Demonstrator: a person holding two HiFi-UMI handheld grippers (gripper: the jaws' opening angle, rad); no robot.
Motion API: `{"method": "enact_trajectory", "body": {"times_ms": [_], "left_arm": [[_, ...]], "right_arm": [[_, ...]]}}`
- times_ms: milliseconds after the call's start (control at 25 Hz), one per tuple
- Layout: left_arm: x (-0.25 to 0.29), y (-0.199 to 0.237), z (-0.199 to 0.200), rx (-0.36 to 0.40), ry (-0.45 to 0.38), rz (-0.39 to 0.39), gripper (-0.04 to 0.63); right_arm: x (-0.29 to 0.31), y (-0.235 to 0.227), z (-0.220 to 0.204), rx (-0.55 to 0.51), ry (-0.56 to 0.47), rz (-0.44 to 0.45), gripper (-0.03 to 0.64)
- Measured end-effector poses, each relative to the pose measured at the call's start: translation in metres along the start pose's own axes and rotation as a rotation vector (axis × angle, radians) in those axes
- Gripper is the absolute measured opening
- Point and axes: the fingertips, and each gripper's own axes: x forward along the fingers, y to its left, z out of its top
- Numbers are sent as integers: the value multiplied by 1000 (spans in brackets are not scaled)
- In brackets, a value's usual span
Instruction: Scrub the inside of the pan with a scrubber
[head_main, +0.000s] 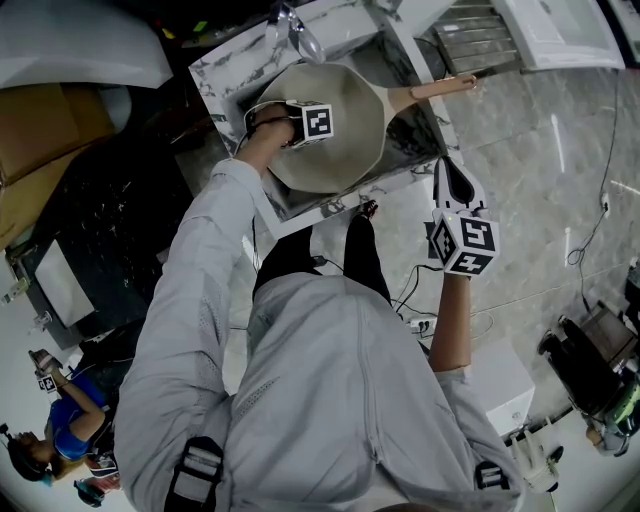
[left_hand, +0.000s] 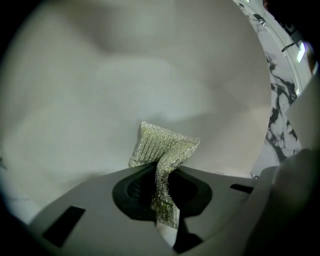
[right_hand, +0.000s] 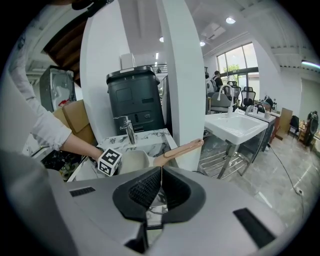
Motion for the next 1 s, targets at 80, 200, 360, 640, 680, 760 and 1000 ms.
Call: {"method": "enact_trajectory", "body": {"times_ms": [80,200,360,640,680,760,1000], "left_arm": [[-4,9,4,-51,-48,23,60],[-8,26,12,-115,-122,89,60],[-18,45,23,-178,-215,173,60],[-36,61,46,-327,-402,206,60],[-40,62,51,-342,-438,206,60],[-47,64,60,-364,-503,205,60],[-64,62,88,-332,-610,209,60]], "right_arm": [[1,1,0,-2,3,3,35],[3,4,0,-4,5,8,35],[6,5,0,-9,9,14,35],[12,7,-3,-8,17,24,35],[12,7,-2,-9,17,25,35],[13,9,-2,-9,17,28,35],[12,8,-4,-7,20,24,35]]}}
